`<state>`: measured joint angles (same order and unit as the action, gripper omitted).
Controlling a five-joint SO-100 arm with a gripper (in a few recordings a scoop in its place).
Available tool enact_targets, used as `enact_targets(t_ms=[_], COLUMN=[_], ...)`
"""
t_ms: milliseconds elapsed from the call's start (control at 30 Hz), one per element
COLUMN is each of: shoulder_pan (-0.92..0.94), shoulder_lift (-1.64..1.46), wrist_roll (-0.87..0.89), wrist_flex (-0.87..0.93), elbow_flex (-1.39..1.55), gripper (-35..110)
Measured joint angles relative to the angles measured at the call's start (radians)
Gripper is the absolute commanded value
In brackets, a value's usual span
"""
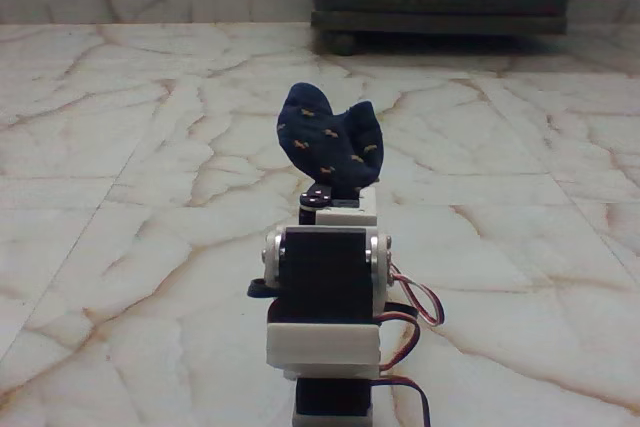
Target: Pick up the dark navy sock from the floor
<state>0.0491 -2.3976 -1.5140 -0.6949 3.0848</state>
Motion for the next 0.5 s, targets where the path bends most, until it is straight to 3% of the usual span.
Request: enact_targets(t_ms=[500], shoulder_pan=[0.000], shoulder_lift=[0.000], wrist_roll=[0.012], wrist_flex=[-0.003], elbow_flex=[0.000], gripper=[0])
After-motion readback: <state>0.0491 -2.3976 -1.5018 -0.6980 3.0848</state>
